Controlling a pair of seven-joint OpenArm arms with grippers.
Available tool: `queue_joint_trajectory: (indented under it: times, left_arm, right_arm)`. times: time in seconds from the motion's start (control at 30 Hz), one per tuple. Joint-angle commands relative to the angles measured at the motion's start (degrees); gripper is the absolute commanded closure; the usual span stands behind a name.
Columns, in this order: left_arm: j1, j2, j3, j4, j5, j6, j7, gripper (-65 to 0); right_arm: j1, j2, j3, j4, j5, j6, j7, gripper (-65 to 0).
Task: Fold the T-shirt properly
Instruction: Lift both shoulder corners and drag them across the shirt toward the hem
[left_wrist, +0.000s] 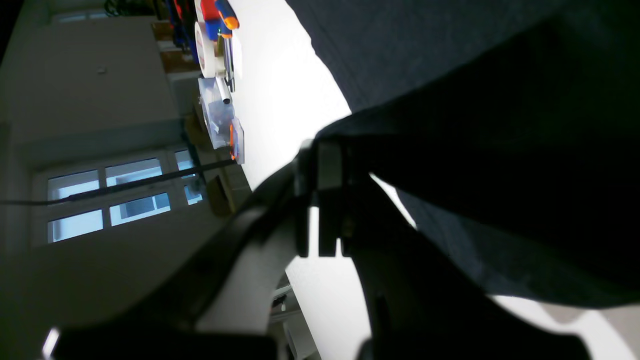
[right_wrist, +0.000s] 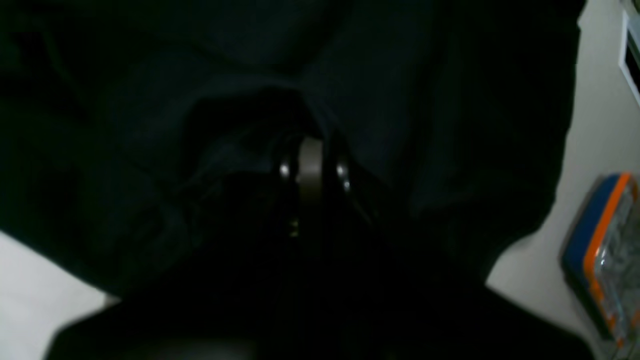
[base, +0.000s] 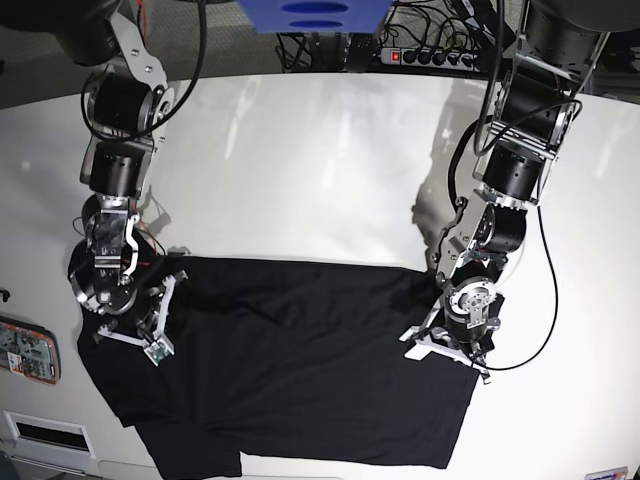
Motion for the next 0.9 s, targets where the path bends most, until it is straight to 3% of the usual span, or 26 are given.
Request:
queue_joint_trajectory:
  times: [0.0,0.27,0.4,0.5,0.73,0.77,0.87]
  left_arm:
    - [-1.71,-0.2,-0.42,0.68,0.79,0.94,-0.07,0.0]
    - [-1.53,-0.28,-0.51,0.77,0.79,1.29,-0.07,0.0]
    - [-1.45,-0.28,-0.51,0.68,0.88,7.89,0.02,0.0]
    - [-1.45,-0.28,-0.51,0.59,0.88,11.67,0.11,0.0]
    - [-1.36,-0.28,-0.24,-1.43,1.58,12.98,0.28,0.0]
    - [-1.36,-0.28,-0.24,-2.39,2.64,12.98,0.28,0.0]
    - [-0.57,-0.11,-0.24,-4.5,6.59,12.98,0.02,0.0]
  right_arm:
    - [3.52,0.61,-1.23,0.84,0.59,-0.65,1.44,0.0]
    - [6.15,2.72,-8.79,-4.96,0.59,-1.44,2.67,0.0]
    - [6.24,4.39,-13.37,-8.92,0.59,-6.72,4.52,0.0]
    - [6.86,4.48,-16.09,-10.67,0.59,-8.04,5.93,0.0]
    - [7.3,4.48,-15.39,-10.5,0.76,-8.92,6.1,0.0]
    - [7.3,4.48,-14.42,-10.5,0.76,-10.76,6.19,-0.9]
    - [7.21,4.48,-12.22,-10.5,0.76,-17.27,6.28,-16.3]
